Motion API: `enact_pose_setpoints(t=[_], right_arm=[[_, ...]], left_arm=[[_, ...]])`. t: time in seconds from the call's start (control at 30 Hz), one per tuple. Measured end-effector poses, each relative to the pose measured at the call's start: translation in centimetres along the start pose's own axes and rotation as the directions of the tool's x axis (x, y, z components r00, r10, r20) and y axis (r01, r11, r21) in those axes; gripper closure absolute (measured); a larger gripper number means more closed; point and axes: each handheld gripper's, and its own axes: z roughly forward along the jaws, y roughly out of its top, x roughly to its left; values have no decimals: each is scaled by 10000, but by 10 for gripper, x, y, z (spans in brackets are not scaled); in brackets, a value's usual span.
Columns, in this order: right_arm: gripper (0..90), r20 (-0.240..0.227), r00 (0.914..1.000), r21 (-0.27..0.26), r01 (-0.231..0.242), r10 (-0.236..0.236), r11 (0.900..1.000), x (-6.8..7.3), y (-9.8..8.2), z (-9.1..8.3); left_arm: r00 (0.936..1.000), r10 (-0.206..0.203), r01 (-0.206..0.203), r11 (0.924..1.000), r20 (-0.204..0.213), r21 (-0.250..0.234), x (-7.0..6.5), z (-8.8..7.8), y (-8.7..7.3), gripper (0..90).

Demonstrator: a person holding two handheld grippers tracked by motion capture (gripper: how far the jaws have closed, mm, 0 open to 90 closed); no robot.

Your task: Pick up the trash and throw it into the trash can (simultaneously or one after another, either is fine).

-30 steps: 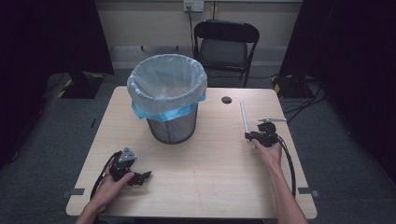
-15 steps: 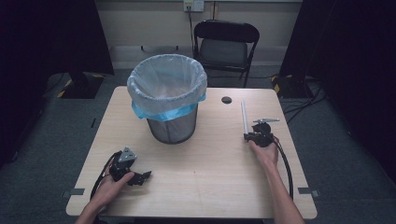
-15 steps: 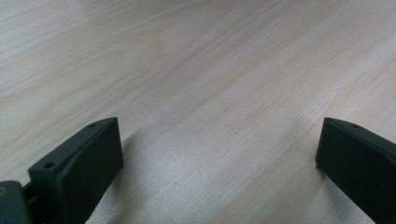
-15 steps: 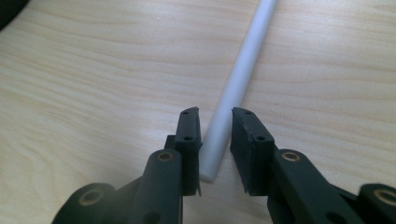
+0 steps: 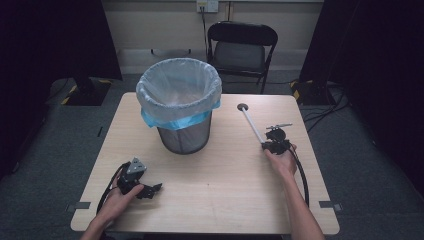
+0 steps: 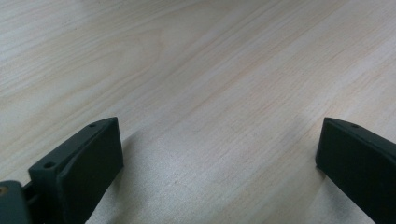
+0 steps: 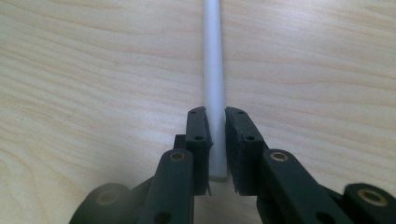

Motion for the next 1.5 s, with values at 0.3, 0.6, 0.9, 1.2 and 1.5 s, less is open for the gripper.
enact_pose_setpoints(t=[0.3, 0.6, 0.9, 1.2, 1.5], right_arm=[[814, -32, 9999, -227, -98, 98, 9997, 2, -7, -3], [817, -324, 9973, -446, -680, 666, 9967, -4, -9, -3], [818, -751, 9945, -927, -795, 727, 9925, -5, -6, -7], [820, -927, 9911, -1218, -1069, 959, 9868, -6, -5, -14], [820, -1182, 9893, -1705, -1048, 852, 9798, -3, -2, -23]], left_arm=[[10000, 10, -10, 10000, -47, 7, 0, 0, 0, 3], [10000, 6, -6, 10000, -46, 4, 0, 0, 0, 3], [10000, 13, -13, 10000, -43, 8, 0, 0, 0, 3], [10000, 7, -7, 10000, -47, 6, 0, 0, 0, 3], [10000, 5, -5, 10000, -45, 5, 0, 0, 0, 3]])
